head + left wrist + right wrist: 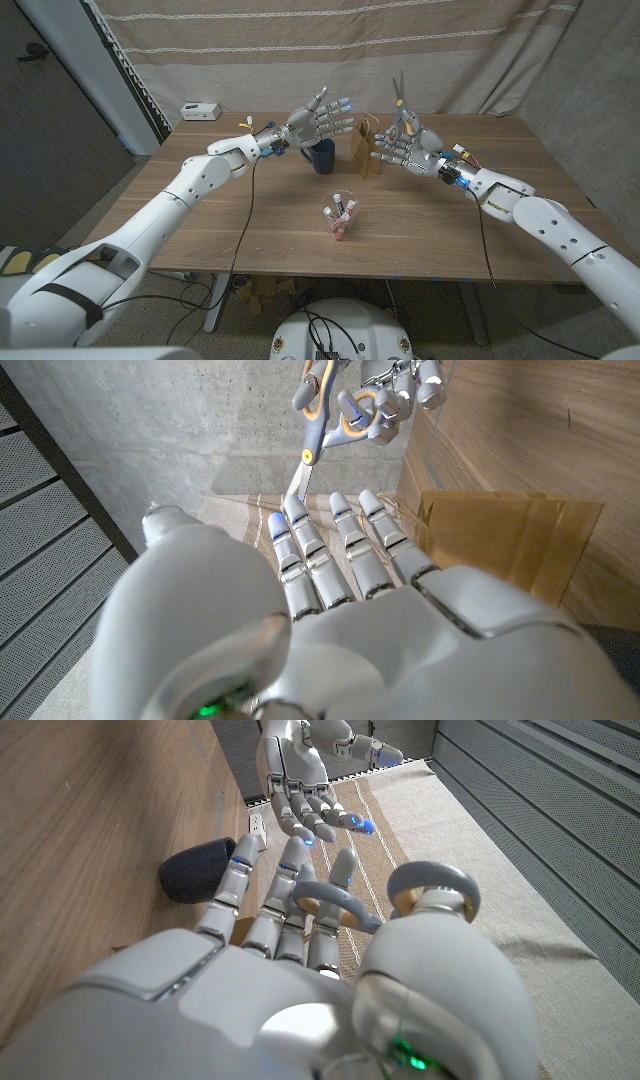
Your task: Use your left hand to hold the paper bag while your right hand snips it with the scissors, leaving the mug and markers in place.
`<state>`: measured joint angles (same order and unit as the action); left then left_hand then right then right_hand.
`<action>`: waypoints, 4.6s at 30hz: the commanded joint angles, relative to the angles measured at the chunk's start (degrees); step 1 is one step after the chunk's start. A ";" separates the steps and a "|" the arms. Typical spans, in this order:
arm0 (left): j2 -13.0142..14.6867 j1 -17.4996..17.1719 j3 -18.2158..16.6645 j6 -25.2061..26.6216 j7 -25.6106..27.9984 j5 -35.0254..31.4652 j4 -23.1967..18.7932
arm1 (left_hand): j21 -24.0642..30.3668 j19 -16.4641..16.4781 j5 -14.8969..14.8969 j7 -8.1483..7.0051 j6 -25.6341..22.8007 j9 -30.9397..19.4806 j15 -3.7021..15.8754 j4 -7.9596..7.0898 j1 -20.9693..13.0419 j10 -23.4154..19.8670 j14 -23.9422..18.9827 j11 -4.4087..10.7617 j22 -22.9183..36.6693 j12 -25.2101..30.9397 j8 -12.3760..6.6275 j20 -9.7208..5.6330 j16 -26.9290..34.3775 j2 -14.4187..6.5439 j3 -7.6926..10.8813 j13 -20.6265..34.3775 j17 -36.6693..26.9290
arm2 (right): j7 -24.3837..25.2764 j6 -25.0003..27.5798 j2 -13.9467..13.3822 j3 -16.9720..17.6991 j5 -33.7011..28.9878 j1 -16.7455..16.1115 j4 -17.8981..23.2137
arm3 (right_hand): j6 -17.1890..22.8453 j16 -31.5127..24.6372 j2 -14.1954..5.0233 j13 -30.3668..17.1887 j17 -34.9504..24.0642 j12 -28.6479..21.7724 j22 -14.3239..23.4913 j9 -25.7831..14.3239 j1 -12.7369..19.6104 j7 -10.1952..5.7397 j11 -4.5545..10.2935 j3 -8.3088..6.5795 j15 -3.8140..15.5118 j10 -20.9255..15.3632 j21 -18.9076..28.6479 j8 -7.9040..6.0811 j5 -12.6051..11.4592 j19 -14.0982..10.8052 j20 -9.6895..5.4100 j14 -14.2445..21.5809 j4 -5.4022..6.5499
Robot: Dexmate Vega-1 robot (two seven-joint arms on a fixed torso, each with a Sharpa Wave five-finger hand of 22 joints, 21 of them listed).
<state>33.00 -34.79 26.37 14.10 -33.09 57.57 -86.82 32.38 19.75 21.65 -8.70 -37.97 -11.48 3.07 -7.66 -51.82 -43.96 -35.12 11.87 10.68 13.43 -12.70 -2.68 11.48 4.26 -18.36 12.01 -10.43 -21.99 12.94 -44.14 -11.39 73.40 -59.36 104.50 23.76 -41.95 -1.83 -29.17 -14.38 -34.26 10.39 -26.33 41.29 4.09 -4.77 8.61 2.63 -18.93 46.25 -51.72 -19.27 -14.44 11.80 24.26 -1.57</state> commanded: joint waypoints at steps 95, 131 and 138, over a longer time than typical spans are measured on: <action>6.62 -3.96 -1.21 -5.13 9.85 -7.33 -8.19 | -1.36 0.73 0.27 -1.76 -1.82 0.21 9.35 -0.17 1.44 -1.68 -0.05 0.22 0.19 -0.07 0.11 -5.00 -0.20 -0.19 -0.38 0.03 -0.12 | 2.04 2.51 -3.55 2.92 1.43 -2.93 1.46 | 8.87 -20.52 -4.34 -35.80 -11.64 -45.55 1.04 -28.91 14.33 -3.90 10.73 -8.61 9.79 -21.38 -4.02 -21.57 3.61 -9.87 -7.30 20.02 -5.54; 6.16 -3.93 -0.97 -5.49 9.29 -7.16 -7.50 | -1.73 0.94 0.36 -2.15 -3.33 0.33 9.35 -0.07 1.52 -2.71 -0.26 0.24 0.23 0.04 -0.05 -4.62 -0.11 -0.39 -0.27 0.02 -0.14 | 4.95 0.67 -3.94 5.25 0.72 -6.49 3.75 | 19.52 -3.04 -2.54 9.16 3.64 -13.27 0.72 -31.58 5.98 -3.63 4.71 -4.41 5.45 -13.02 -3.27 -32.64 2.66 -7.78 -6.67 10.46 -3.03; 6.03 -3.80 -0.96 -5.73 9.13 -7.29 -7.24 | -1.81 0.96 0.37 -2.23 -3.88 0.35 9.33 -0.07 1.55 -2.92 -0.36 0.23 0.23 0.07 -0.18 -4.60 -0.07 -0.43 -0.27 0.02 -0.14 | 6.86 0.39 -3.48 5.49 0.76 -6.98 4.01 | 19.33 -2.19 -2.06 11.92 3.42 -11.01 0.67 -31.06 5.67 -3.19 5.03 -4.07 4.93 -13.59 -3.40 -32.62 2.32 -7.23 -6.49 8.60 -3.20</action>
<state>39.23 -38.85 25.33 8.66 -23.62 50.48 -94.49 30.71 20.04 21.65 -10.75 -41.25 -11.10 3.07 -7.67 -50.45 -46.31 -35.12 12.16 10.80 12.99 -12.54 -2.36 11.10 3.81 -18.36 12.02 -10.43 -16.67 13.88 -47.79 -6.37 74.48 -65.49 108.05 43.21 -44.72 -4.17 -18.00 -10.81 -45.99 10.91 -40.96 46.95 0.51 0.00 4.10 3.31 -32.21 43.04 -82.17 -16.41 -22.19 5.22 34.01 -4.50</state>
